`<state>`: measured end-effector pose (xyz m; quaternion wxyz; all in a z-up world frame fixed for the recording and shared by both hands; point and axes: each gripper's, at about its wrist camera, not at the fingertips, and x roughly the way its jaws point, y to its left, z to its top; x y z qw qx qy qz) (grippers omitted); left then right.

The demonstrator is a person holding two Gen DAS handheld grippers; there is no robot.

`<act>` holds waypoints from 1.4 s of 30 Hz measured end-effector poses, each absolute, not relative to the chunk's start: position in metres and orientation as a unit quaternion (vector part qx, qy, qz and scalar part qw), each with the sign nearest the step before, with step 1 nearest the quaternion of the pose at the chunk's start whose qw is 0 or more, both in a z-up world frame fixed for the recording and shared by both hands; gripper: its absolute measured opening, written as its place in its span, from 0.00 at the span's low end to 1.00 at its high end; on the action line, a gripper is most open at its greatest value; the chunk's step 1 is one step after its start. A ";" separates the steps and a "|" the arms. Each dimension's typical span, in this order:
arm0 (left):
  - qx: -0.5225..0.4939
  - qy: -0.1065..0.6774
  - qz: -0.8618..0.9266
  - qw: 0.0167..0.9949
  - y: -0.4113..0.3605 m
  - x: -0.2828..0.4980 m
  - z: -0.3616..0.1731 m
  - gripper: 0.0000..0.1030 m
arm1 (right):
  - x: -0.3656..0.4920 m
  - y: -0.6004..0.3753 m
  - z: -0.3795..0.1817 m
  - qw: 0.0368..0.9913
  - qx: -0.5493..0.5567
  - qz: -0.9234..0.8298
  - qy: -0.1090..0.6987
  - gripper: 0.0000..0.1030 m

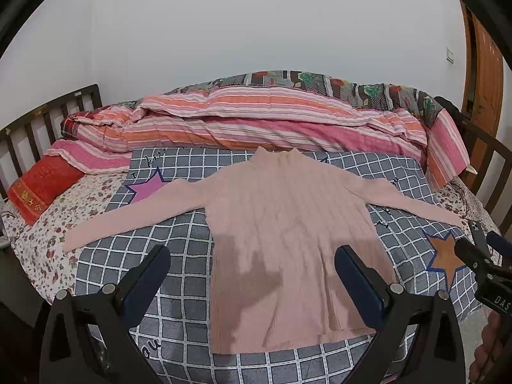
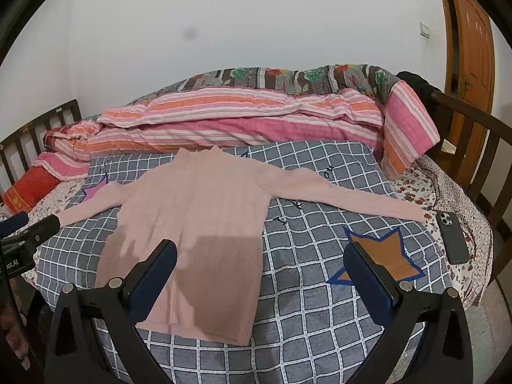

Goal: Fold small clothes

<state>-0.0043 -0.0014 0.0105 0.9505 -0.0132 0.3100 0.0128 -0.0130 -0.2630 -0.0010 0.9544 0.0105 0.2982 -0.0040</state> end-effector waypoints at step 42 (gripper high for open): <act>-0.018 0.305 0.017 0.952 0.004 -0.009 0.014 1.00 | -0.015 -0.259 0.002 0.955 0.012 0.001 0.296 1.00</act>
